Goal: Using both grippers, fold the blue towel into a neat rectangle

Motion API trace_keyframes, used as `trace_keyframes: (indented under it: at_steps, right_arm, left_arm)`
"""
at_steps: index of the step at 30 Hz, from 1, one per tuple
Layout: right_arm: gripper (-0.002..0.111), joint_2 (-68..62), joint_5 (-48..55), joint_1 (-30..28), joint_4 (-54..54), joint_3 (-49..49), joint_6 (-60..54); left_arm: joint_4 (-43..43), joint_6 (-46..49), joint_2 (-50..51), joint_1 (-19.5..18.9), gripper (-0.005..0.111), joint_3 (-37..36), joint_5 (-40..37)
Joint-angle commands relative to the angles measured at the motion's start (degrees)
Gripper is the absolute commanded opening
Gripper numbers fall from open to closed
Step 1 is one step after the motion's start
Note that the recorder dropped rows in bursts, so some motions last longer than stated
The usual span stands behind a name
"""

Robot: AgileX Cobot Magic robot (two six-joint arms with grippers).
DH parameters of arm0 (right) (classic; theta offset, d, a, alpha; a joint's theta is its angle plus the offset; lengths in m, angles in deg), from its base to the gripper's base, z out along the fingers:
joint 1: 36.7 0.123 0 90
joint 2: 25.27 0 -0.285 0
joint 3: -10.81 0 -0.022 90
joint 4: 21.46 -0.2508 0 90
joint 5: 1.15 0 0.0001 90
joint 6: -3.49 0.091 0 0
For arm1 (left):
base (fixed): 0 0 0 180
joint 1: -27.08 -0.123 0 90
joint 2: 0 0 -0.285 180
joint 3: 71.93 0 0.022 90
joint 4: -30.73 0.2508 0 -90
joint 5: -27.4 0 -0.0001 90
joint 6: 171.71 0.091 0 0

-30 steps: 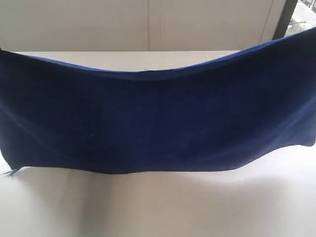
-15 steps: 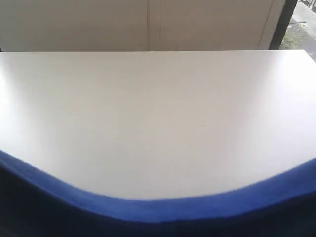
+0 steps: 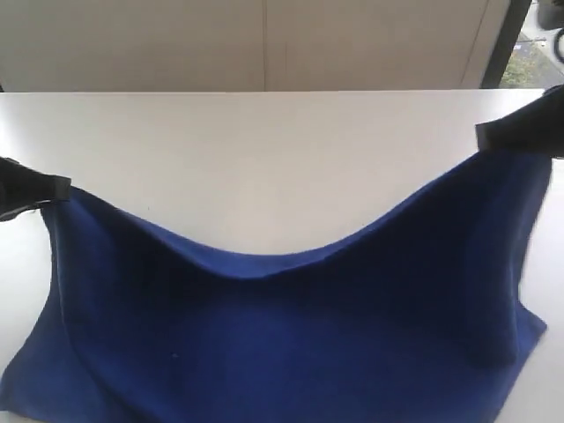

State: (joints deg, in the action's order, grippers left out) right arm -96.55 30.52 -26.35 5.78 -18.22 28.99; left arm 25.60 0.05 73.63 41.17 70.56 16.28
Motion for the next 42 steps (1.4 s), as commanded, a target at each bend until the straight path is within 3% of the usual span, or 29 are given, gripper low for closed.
trace_keyframes:
  at_steps: [1,6,10,15,25,35,42]
  right_arm:
    - [0.0,-10.3,-7.83,-1.06,16.5,-0.27,15.41]
    - [0.0,-23.28,-16.64,-4.45,28.82,1.32,27.08]
    - [0.0,-30.43,-18.81,-7.24,31.01,4.37,30.2]
    - [0.0,-36.56,-21.33,-9.52,31.41,7.97,30.2]
    - [0.0,-44.34,-21.97,-12.99,31.53,13.01,30.2]
    - [0.0,-46.12,-24.58,-16.1,31.66,13.36,30.2]
    - [0.0,-48.09,-28.74,-16.66,31.66,15.13,30.2]
  left_arm:
    - [-0.46,-0.58,7.74,-0.23,0.0,-0.31,12.7]
    - [-1.36,-0.58,17.42,-0.23,0.0,-0.31,25.79]
    - [-3.89,-0.58,24.2,-1.85,0.0,0.22,33.79]
    - [-4.21,-0.62,30.87,-4.08,0.0,4.88,33.68]
    - [-4.21,3.03,38.84,-4.24,0.0,13.74,32.52]
    - [-6.43,5.3,41.4,-9.43,0.0,14.22,30.13]
    - [-6.43,5.3,41.75,-9.99,0.0,14.31,31.23]
